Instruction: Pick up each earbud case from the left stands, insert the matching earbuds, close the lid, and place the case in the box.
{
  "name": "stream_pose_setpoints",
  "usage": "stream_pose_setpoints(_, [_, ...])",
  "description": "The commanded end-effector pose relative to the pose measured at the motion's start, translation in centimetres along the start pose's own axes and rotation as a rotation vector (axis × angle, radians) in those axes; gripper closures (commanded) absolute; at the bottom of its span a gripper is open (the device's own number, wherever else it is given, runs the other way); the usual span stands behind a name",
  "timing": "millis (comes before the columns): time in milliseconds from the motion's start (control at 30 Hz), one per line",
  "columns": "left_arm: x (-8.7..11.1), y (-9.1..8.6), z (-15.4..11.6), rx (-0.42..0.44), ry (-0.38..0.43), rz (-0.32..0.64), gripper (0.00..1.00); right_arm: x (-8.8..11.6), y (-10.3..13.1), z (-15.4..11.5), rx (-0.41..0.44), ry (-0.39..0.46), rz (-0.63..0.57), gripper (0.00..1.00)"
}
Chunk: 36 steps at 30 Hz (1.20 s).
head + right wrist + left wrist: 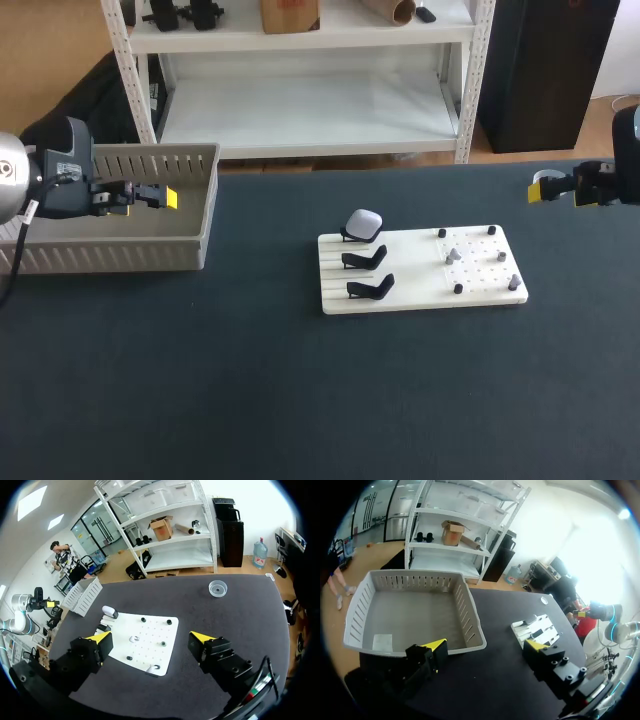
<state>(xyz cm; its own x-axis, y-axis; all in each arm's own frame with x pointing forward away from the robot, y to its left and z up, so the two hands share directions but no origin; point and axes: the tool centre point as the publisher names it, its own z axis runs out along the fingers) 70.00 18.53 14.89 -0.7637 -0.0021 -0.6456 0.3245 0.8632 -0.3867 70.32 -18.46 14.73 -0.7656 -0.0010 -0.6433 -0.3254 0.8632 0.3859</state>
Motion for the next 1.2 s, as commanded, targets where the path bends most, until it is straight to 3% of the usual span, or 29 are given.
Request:
stream_pose_setpoints(33, [0.0, 0.0, 0.0, -0.002, 0.001, 0.000, 0.00, 0.1, 0.1, -0.2, 0.005, 0.000, 0.001, 0.00])
stream_pose_setpoints(433, [0.0, 0.0, 0.0, -0.002, 0.001, 0.000, 0.00, 0.1, 0.1, -0.2, 0.005, 0.000, 0.001, 0.00])
stream_pose_setpoints(633, [-0.3, -1.4, -0.7, 0.147, -0.066, 0.373, 0.00, 0.1, 0.1, -0.2, 0.005, 0.000, 0.001, 0.00])
stream_pose_setpoints(667, [-0.2, -1.5, -0.7, 0.172, -0.038, 0.439, 0.00, 0.1, 0.1, -0.2, 0.005, 0.000, 0.001, 0.00])
stream_pose_setpoints(733, [-0.2, -1.7, -0.8, 0.234, -0.059, 0.551, 0.00, 0.1, 0.1, -0.2, 0.005, 0.000, 0.001, 0.00])
stream_pose_setpoints(767, [0.0, -1.9, -0.8, 0.306, -0.040, 0.634, 0.00, 0.1, 0.1, -0.2, 0.005, 0.000, 0.001, 0.00])
stream_pose_setpoints(900, [0.5, -2.9, -1.0, 0.415, -0.077, 0.886, 0.00, 0.1, 0.1, -0.2, 0.005, 0.000, 0.001, 0.00])
stream_pose_setpoints(1067, [1.2, -5.3, -1.5, 0.570, -0.034, 1.169, 0.00, 0.1, 0.1, -0.2, 0.005, 0.000, 0.001, 0.00])
stream_pose_setpoints(1200, [1.2, -5.3, -1.5, 0.570, -0.034, 1.169, 0.00, 0.1, 0.1, -0.2, 0.005, 0.000, 0.001, 0.00])
